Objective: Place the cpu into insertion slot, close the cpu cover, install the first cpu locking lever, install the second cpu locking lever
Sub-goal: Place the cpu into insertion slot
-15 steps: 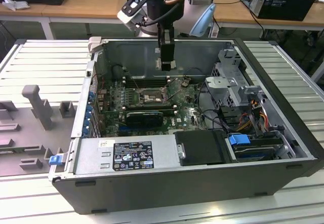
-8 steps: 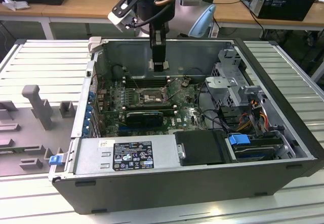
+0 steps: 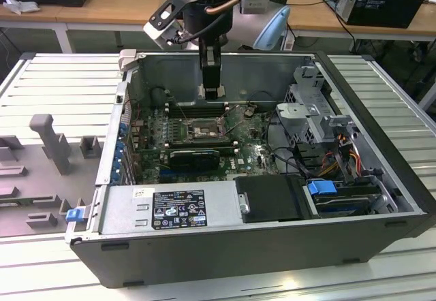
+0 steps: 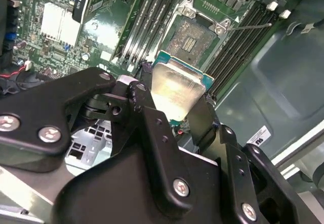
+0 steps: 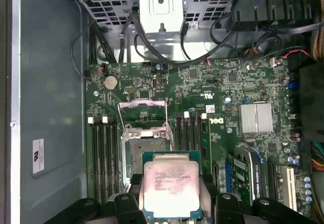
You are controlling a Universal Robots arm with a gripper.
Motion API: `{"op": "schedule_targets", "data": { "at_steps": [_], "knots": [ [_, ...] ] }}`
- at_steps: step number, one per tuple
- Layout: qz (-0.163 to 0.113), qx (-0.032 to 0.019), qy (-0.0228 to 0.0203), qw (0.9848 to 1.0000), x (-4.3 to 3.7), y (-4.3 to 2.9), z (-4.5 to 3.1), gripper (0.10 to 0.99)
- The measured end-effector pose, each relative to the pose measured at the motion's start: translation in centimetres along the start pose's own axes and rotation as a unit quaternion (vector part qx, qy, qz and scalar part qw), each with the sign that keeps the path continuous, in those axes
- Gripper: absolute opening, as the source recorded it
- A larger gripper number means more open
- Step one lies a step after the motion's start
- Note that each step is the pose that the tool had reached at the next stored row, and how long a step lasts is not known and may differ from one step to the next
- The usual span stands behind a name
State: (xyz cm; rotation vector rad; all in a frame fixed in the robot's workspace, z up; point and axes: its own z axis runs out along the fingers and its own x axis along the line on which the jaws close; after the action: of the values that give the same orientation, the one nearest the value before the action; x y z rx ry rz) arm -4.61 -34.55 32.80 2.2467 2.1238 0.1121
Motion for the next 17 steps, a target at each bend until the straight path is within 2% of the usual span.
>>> {"op": "schedule_targets", "data": {
  "at_steps": [5, 10, 12, 16, 17],
  "knots": [
    [-0.016, 0.0007, 0.0016, 0.9999, 0.02, -0.22, 0.98, 0.529],
    [-0.016, 0.0008, 0.0018, 0.9999, 0.02, -0.27, 1.14, 0.529],
    [-0.016, 0.0015, 0.0016, 0.9999, 0.01, -0.31, 1.44, 0.529],
    [-0.016, 0.0149, 0.0011, 0.9998, 0.0, -0.37, 2.02, 0.529],
    [-0.015, 0.0154, 0.001, 0.9998, 0.0, -0.38, 2.19, 0.529]
  ]
}}
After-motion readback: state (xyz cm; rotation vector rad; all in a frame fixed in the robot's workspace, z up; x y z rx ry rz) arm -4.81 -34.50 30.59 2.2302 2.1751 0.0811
